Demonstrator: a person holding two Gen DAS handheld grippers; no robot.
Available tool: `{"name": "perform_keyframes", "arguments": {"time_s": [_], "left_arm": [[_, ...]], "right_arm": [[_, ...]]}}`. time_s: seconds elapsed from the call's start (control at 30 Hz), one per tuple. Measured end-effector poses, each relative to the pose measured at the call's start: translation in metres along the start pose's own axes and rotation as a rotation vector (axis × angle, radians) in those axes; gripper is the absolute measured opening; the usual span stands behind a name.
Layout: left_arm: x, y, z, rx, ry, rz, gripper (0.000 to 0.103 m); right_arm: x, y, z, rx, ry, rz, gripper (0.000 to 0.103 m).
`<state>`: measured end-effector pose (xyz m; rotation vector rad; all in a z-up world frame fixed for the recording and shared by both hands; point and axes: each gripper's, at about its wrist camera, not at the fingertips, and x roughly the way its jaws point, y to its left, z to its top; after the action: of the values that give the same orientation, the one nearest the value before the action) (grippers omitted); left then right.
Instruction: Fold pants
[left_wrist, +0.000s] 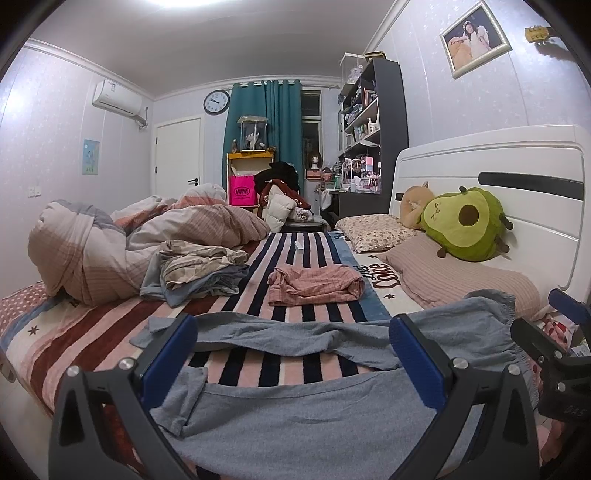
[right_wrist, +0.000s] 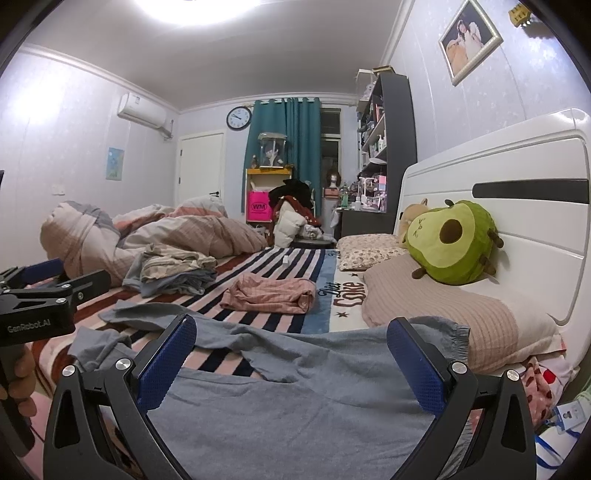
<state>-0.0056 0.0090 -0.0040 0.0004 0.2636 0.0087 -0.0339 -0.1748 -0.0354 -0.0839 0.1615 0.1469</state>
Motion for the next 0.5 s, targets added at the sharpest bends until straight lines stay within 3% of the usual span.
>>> {"name": "perform_keyframes", "arguments": {"time_s": [0.5], "left_arm": [[-0.0012,0.0030,-0.0002,-0.004,0.003,0.004,0.102]], "right_arm": [[0.0010,-0.0007,0.0004,0.004,0.005,0.004,0.102]]}}
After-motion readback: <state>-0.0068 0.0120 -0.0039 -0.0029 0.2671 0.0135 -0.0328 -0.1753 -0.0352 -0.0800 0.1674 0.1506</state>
